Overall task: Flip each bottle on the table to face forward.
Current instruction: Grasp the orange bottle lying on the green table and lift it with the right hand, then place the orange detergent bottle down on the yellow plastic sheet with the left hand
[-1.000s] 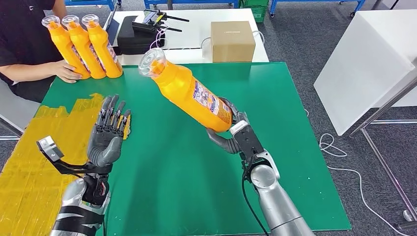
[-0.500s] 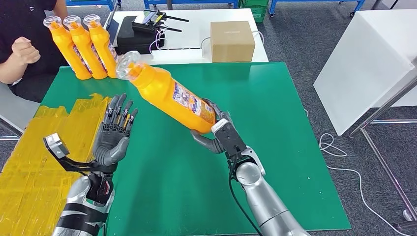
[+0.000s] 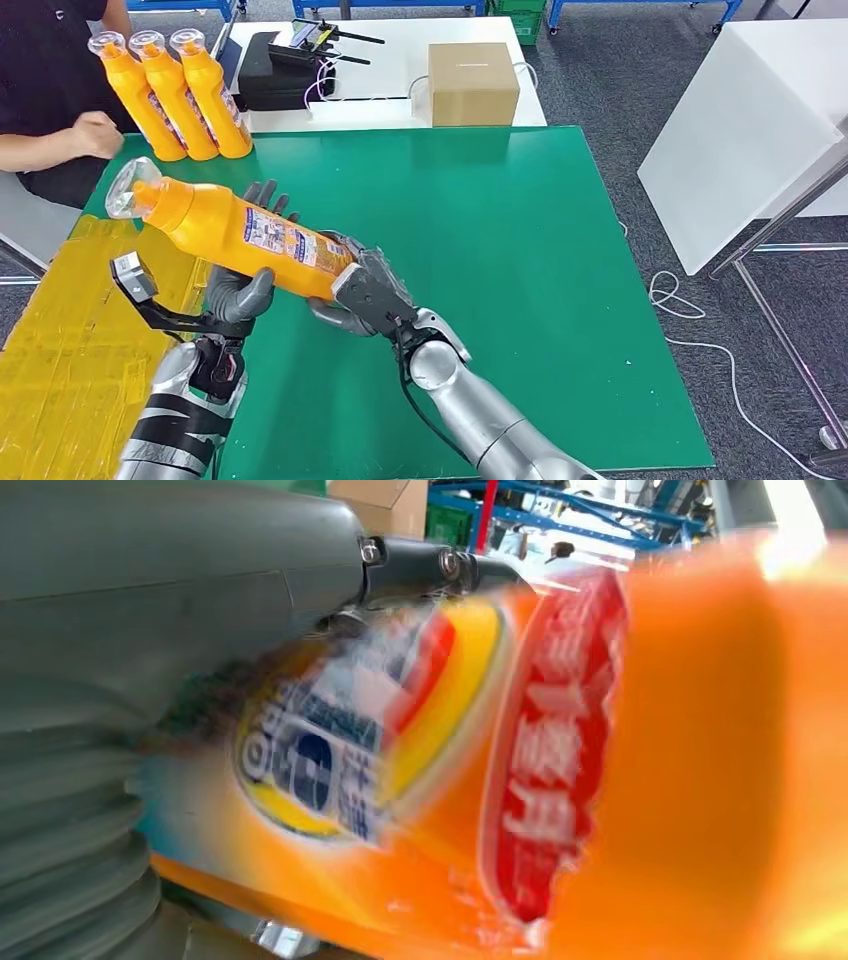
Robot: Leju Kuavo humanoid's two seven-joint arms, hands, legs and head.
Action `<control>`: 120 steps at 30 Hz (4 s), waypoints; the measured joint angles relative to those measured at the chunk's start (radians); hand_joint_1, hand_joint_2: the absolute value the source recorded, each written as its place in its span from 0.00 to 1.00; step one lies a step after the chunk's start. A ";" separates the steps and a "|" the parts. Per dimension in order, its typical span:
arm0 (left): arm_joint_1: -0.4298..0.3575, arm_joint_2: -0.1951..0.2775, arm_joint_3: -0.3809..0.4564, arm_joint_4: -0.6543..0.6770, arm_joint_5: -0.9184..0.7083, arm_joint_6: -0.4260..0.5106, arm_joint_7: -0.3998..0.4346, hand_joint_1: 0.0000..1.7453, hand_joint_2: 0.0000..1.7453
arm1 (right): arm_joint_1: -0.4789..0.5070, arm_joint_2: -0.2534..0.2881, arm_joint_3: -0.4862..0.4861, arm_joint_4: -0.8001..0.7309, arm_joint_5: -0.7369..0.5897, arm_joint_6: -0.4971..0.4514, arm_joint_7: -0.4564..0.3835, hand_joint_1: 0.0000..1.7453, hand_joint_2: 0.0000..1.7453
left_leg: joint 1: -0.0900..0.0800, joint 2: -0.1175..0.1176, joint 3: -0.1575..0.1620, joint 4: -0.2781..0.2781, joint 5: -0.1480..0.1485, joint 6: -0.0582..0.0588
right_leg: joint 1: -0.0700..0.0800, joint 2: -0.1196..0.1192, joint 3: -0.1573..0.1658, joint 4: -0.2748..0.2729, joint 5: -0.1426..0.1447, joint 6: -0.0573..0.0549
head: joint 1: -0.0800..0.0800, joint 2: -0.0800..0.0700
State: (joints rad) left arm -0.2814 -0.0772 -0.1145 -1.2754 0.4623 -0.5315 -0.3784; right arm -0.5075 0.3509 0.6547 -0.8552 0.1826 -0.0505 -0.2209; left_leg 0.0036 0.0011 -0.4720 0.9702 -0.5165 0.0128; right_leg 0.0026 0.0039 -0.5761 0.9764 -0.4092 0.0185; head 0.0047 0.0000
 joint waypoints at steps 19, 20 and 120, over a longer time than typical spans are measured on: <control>-0.009 0.016 -0.001 0.047 -0.117 0.017 -0.077 1.00 1.00 | -0.097 0.003 0.340 0.178 -0.293 -0.084 0.044 1.00 1.00 | -0.001 0.001 0.000 0.000 0.000 0.000 | 0.000 0.001 -0.001 0.000 0.000 0.000 | 0.000 0.000; -0.008 0.017 -0.001 0.047 -0.120 0.017 -0.080 1.00 1.00 | -0.101 0.003 0.346 0.182 -0.294 -0.084 0.043 1.00 1.00 | -0.001 0.001 0.000 0.000 0.000 0.000 | 0.000 0.001 -0.001 0.000 0.000 0.000 | 0.000 0.000; 0.126 0.399 0.190 0.257 -1.234 0.725 -0.306 0.00 0.00 | 0.181 -0.270 -0.092 -0.494 -0.085 0.049 -0.139 0.00 0.00 | 0.000 0.001 0.001 0.000 0.000 0.000 | -0.001 0.002 -0.001 0.001 0.000 0.000 | 0.000 0.000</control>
State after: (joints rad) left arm -0.1553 0.3223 0.0752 -1.0187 -0.7718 0.1940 -0.6848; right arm -0.3262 0.0812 0.5627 -1.3491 0.0979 -0.0017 -0.3602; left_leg 0.0031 0.0020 -0.4714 0.9699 -0.5166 0.0127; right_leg 0.0017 0.0064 -0.5769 0.9772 -0.4093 0.0183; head 0.0051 0.0000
